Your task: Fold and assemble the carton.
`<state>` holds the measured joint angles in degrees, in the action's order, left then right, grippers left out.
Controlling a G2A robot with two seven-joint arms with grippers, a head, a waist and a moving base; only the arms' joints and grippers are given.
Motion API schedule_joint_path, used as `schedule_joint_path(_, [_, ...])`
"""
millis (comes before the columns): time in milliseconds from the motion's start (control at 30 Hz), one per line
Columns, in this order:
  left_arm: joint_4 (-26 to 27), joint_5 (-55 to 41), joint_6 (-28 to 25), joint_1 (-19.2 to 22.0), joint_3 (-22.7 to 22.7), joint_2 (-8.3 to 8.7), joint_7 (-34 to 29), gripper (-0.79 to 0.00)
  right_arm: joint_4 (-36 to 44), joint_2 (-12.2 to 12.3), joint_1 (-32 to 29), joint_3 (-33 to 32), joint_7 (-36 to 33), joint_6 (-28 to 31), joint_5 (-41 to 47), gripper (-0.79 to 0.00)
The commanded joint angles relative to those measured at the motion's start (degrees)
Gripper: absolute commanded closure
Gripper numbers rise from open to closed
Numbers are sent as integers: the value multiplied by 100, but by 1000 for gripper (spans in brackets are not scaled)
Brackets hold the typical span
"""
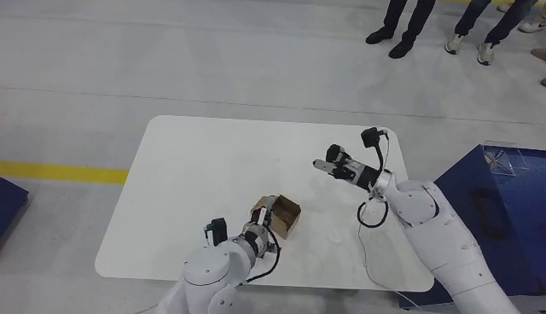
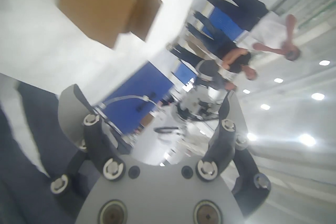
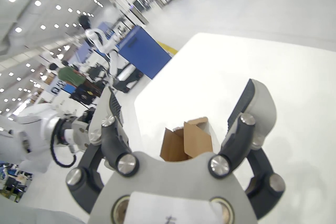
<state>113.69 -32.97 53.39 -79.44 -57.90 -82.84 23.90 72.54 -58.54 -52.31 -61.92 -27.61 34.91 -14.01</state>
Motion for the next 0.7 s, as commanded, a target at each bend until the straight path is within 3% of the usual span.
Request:
schedule_joint_path(0, [-58, 206, 302, -29, 153, -19, 186, -785, 18, -36, 32, 188, 76, -286, -653, -785])
schedule_joint_path(200, [-725, 164, 434, 124, 415, -142, 513, -785, -293, -190, 203, 727, 50, -985, -1547, -785])
schedule_joint_path(333, [-1307, 174, 249, 372, 544, -272, 927, -785, -554, -264, 318, 902, -89, -991, -1645, -785])
schedule_joint_path(500, [-1901, -111, 461, 711, 646, -449, 1241, -785, -763, -342, 445, 1116, -233, -1093, -1999, -785])
schedule_joint_path(667, [-2172, -299, 461, 923, 759, -580, 1297, -785, -822, -456, 527, 1373, -329, -1214, -2177, -785])
